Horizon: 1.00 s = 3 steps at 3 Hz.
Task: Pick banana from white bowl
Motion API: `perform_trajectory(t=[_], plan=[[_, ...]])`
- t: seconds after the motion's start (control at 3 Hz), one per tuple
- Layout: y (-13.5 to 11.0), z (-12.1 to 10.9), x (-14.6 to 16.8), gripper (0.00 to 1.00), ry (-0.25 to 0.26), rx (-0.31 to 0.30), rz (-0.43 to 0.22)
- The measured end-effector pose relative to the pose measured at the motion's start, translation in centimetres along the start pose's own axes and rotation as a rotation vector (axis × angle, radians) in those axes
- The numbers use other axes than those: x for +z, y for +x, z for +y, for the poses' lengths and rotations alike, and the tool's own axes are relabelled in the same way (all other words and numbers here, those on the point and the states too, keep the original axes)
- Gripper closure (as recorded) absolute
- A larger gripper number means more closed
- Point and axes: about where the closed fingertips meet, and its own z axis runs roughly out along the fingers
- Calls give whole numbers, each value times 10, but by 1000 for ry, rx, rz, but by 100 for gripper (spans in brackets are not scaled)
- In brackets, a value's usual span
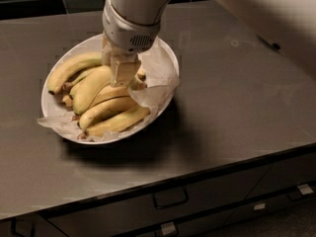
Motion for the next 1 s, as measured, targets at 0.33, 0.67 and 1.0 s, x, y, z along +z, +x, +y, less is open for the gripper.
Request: perform_trajectory(t=[0.33, 0.67, 1.0], plan=[[2, -3, -21, 100, 41, -2, 19], [-5, -9, -40, 100, 69, -19, 45], [-13, -15, -55, 100, 93, -39, 58]])
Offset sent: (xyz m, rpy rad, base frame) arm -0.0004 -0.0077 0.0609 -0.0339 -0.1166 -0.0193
